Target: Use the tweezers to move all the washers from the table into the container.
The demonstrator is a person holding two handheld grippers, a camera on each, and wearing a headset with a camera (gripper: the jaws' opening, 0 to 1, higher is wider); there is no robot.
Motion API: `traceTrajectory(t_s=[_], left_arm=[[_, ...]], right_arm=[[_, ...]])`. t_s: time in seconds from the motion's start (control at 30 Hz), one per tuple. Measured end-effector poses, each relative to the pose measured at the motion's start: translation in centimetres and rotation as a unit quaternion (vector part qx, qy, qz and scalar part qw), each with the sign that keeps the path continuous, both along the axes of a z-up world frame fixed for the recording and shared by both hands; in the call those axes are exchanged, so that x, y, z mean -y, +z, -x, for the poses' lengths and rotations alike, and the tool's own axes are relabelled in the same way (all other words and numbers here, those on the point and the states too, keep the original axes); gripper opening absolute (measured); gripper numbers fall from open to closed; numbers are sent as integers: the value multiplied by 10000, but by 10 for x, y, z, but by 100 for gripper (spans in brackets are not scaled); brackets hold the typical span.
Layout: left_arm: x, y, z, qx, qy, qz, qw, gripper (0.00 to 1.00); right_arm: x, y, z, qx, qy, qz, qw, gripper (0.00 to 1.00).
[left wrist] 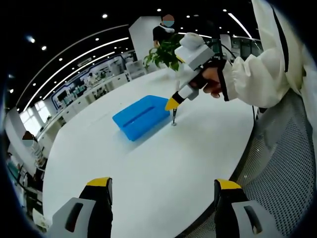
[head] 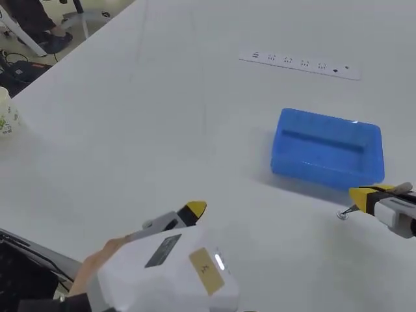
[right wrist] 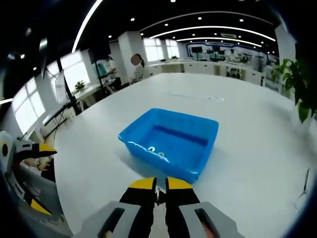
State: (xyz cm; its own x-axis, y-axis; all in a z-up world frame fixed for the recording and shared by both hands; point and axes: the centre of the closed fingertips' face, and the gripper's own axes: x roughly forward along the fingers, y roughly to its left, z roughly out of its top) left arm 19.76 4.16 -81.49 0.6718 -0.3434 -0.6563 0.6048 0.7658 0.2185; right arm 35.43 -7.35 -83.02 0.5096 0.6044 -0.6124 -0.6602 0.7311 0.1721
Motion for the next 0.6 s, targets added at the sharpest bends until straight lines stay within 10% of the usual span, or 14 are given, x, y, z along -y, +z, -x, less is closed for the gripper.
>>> traceTrajectory(t_s=[0.6], left_arm=[[-2, -1, -1, 2, 34, -37, 10000, 86]], right_arm=[[-3, -5, -2, -34, 200, 248, 9995, 3]])
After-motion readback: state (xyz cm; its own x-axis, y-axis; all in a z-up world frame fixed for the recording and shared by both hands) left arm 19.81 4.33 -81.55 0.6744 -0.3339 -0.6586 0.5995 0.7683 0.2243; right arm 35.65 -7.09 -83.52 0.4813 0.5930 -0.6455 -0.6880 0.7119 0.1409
